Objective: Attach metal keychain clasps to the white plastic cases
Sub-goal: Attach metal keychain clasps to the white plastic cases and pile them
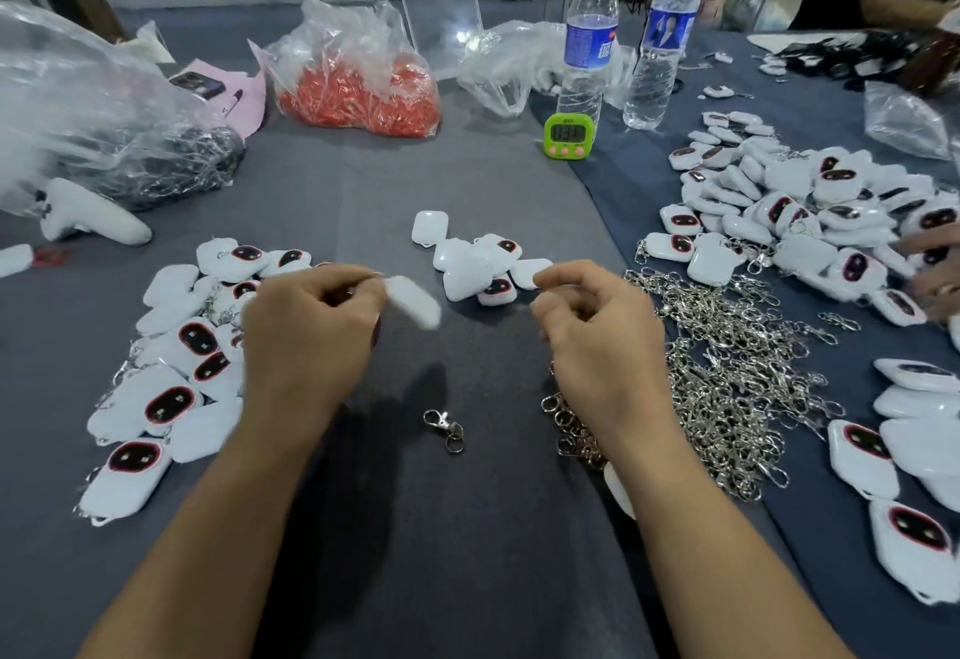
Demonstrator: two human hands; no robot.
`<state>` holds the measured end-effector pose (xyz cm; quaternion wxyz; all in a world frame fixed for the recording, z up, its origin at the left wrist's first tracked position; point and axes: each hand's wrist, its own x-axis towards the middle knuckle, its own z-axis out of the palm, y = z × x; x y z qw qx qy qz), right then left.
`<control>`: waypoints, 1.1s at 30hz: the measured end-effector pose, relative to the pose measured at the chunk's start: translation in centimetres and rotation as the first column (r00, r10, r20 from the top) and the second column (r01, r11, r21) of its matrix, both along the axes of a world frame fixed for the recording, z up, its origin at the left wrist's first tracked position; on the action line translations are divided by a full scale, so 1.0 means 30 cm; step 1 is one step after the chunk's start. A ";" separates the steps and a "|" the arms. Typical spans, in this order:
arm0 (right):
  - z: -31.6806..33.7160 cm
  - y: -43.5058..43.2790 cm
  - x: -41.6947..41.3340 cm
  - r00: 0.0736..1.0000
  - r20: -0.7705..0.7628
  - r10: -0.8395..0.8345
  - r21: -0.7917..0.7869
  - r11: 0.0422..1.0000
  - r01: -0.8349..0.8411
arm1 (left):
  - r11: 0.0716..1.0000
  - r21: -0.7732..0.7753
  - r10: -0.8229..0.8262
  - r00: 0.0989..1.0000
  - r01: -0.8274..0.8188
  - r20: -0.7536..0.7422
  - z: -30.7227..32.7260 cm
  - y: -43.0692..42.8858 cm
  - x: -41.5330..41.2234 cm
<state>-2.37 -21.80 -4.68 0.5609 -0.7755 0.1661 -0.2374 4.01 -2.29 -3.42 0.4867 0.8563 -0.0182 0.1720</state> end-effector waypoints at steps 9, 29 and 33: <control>0.013 0.026 0.000 0.994 -0.100 0.043 -0.333 0.940 -0.074 | 0.831 0.400 0.360 0.922 -0.388 0.147 -0.015 0.099 0.044; 0.017 0.109 0.118 0.981 -0.164 0.100 -0.686 0.704 -0.186 | 0.874 0.460 -0.198 0.979 0.153 0.051 -0.010 -0.037 -0.049; -0.002 0.085 0.022 1.000 0.020 -0.015 -0.462 0.886 0.022 | 0.719 0.185 -0.572 0.722 0.670 -0.390 0.021 0.005 -0.053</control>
